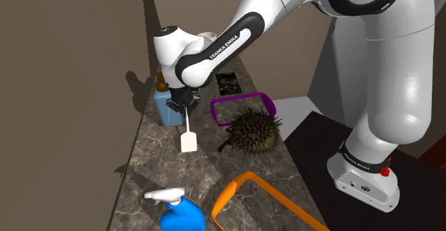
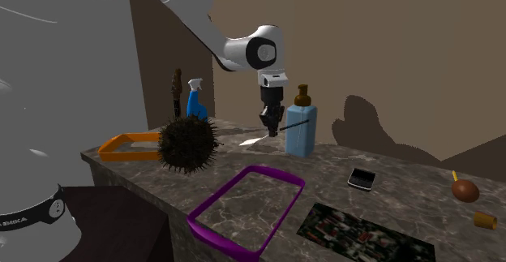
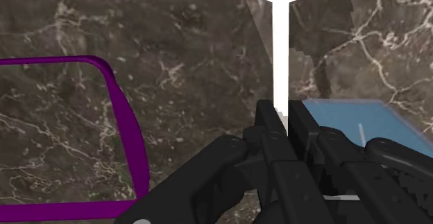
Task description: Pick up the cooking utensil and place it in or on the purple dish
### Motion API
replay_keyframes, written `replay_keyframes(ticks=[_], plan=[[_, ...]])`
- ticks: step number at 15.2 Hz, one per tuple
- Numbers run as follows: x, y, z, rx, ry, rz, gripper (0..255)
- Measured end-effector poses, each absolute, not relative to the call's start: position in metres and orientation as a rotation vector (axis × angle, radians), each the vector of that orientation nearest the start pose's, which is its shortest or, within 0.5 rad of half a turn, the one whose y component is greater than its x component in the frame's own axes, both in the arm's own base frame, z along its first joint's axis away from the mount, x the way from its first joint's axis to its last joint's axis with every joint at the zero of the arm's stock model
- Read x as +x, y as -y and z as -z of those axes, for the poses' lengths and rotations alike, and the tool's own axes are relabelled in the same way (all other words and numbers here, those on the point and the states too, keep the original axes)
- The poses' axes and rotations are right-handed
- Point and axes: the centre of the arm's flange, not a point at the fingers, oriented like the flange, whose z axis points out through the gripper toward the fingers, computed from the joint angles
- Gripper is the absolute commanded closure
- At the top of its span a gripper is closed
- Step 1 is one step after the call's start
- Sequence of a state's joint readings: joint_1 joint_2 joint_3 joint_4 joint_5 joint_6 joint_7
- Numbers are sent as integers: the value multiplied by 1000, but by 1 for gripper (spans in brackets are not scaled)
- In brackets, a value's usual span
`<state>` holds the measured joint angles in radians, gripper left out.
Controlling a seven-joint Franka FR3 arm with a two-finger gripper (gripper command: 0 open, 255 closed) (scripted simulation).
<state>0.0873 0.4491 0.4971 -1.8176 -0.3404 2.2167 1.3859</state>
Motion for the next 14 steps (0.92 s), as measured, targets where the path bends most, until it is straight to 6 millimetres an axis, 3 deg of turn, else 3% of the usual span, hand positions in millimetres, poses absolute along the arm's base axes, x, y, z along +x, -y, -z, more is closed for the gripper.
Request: replay_keyframes(ticks=[9,14], plan=[[557,-326,-363,-3000,-995,101,255],[543,-278,-368,-3000,-995,100,255]])
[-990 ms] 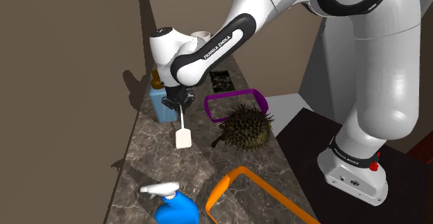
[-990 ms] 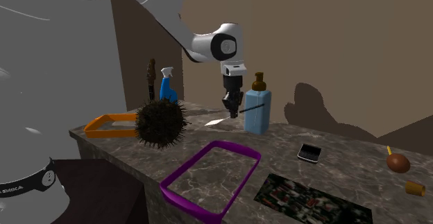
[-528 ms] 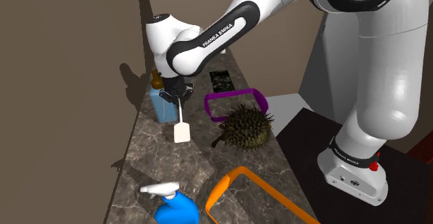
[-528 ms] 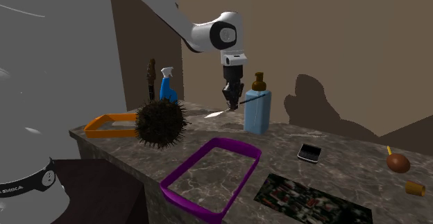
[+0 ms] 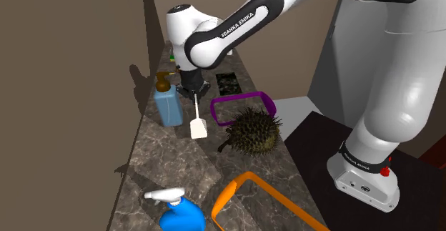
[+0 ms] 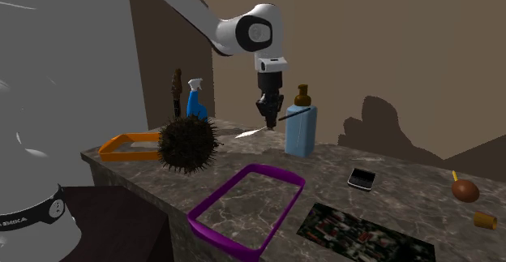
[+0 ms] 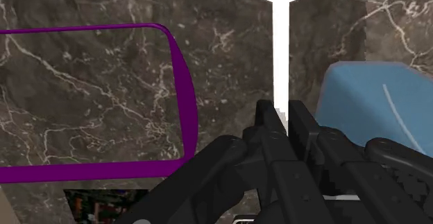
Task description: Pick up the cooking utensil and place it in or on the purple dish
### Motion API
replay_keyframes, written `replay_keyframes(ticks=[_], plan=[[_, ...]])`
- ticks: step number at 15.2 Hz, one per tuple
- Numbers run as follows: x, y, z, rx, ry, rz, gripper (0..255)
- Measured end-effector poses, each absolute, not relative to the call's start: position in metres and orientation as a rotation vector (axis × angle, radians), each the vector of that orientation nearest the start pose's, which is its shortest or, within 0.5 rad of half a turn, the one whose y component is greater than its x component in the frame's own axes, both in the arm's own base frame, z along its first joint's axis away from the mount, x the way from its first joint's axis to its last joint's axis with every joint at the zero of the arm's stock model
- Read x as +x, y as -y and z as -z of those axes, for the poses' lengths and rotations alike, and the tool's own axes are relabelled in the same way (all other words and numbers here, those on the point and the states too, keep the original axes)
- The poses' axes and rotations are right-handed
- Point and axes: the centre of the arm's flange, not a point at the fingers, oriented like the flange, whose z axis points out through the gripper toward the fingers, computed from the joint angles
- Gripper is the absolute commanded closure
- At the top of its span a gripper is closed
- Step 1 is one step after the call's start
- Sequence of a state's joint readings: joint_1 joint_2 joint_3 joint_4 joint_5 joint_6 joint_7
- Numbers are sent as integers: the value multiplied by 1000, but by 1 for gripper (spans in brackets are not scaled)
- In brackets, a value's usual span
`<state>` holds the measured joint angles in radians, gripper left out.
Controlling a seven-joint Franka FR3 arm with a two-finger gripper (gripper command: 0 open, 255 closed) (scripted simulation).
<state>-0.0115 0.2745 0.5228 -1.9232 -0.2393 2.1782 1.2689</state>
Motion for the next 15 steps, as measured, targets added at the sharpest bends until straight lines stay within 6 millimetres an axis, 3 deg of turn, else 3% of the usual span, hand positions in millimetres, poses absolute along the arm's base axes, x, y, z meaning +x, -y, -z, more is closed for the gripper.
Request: replay_keyframes(ticks=[15], plan=[[489,-79,-377,-2999,-999,100,255]])
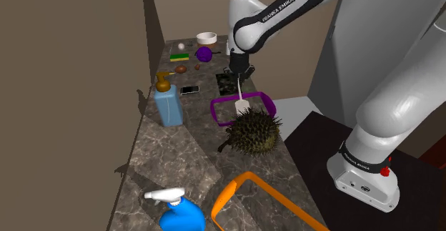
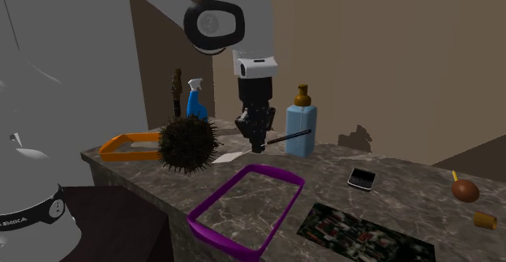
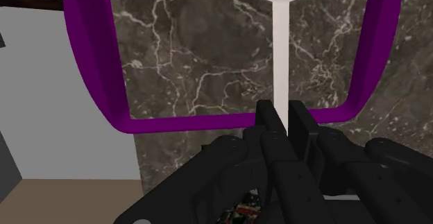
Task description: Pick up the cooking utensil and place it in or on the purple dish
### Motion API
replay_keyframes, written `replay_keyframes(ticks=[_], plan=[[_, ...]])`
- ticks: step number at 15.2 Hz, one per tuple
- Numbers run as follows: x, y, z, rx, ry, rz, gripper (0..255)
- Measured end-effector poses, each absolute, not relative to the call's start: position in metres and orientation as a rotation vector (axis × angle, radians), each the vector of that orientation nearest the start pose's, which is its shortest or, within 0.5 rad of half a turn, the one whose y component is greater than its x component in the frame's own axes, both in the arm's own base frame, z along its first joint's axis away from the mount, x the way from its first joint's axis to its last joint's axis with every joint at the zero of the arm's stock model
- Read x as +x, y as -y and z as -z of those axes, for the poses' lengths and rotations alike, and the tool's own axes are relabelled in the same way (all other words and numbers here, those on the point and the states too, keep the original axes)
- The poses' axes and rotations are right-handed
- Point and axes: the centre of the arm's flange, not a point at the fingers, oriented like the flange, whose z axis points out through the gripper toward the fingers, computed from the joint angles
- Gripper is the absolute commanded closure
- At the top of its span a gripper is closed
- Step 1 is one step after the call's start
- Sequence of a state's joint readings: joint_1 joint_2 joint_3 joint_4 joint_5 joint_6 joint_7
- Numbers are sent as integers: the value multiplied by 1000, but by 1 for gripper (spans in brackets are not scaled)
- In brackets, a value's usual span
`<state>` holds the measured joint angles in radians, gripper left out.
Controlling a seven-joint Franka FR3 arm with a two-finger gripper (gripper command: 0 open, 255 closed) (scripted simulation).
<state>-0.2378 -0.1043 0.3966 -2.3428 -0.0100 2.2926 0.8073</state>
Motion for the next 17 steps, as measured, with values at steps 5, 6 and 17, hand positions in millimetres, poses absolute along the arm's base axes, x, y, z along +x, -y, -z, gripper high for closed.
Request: replay_keyframes(ticks=[5,6,17], plan=[[486,-64,-359,-3000,-995,99,255],[485,-63,-353,-3000,-995,99,255],[486,-63,-299,-3000,-995,99,255]])
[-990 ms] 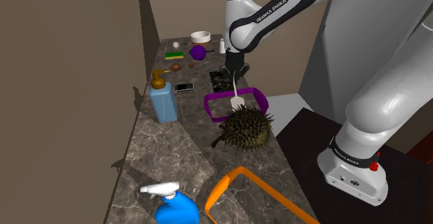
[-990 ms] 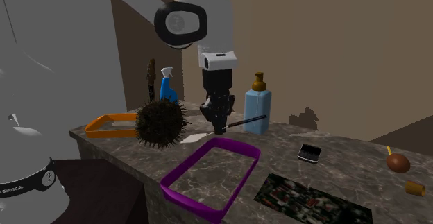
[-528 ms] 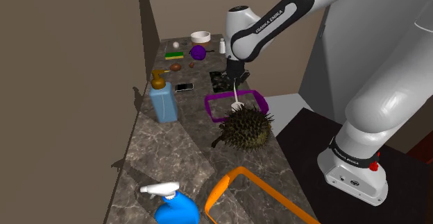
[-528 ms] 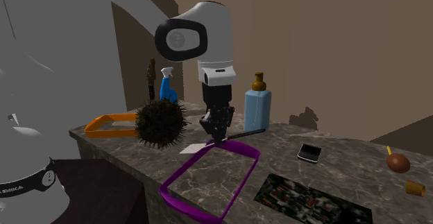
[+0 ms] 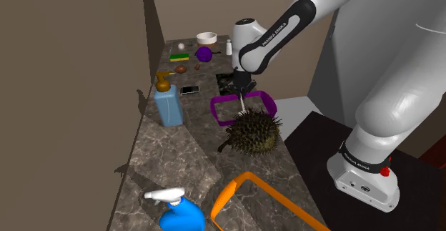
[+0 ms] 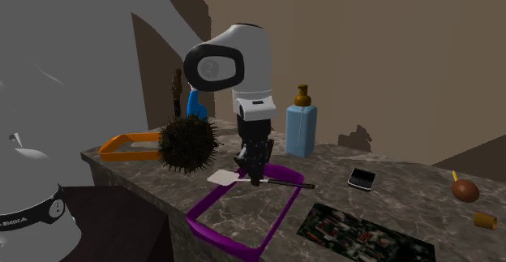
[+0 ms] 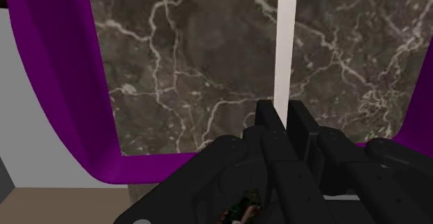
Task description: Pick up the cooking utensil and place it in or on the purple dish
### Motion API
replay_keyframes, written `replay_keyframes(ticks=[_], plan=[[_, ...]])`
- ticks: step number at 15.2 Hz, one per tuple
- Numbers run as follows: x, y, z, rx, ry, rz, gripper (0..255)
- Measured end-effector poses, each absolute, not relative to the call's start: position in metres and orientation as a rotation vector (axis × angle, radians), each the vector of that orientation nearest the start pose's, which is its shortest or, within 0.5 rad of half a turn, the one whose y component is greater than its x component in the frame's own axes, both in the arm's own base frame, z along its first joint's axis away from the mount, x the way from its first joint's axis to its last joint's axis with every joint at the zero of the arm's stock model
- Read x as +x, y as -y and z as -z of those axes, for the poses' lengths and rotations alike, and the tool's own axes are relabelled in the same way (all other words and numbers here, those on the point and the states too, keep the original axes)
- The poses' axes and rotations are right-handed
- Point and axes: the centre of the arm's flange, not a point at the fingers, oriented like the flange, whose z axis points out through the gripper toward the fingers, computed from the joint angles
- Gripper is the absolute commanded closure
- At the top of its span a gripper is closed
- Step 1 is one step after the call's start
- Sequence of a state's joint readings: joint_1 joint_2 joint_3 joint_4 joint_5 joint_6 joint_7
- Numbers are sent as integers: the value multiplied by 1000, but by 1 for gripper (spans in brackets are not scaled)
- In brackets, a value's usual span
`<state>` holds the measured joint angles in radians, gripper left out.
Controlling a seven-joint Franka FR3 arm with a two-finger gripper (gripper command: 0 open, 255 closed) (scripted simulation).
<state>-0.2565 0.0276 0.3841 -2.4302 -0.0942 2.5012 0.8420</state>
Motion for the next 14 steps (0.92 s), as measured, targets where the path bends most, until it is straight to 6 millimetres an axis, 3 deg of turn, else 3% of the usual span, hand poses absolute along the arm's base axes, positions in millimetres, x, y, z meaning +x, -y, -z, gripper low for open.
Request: replay_keyframes(ticks=[6,7,14], plan=[[486,-63,-296,-3000,-995,100,255],[486,-63,-296,-3000,-995,100,0],[484,-64,-302,-3000,-995,100,0]])
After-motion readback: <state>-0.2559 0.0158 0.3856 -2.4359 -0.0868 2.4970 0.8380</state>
